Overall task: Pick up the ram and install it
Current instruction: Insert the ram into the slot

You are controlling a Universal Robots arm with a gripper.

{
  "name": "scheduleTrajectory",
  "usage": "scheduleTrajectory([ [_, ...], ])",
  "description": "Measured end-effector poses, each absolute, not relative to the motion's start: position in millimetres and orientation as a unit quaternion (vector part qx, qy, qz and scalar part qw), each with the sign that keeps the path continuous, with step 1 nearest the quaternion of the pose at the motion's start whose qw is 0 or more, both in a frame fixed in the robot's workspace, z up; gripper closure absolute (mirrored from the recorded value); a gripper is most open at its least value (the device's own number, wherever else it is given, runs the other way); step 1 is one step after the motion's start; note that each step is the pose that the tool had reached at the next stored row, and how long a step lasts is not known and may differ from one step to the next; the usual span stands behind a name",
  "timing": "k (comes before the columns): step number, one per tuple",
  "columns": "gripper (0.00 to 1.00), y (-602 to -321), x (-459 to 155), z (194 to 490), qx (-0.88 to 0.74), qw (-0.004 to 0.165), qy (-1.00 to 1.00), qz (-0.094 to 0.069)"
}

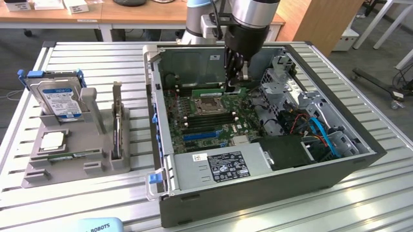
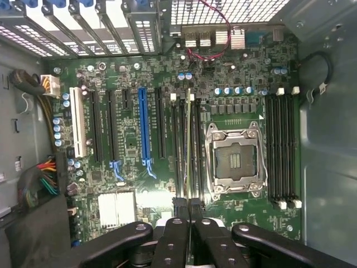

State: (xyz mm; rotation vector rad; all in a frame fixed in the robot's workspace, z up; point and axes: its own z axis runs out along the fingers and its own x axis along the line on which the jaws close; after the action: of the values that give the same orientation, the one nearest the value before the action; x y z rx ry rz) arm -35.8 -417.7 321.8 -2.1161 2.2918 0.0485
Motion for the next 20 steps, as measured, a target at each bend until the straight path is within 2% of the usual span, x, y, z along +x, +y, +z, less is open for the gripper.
scheduleTrajectory([
  [20,0.89,-417.7,-35.8,318.9,-0.685,0.011,0.728,0.016],
])
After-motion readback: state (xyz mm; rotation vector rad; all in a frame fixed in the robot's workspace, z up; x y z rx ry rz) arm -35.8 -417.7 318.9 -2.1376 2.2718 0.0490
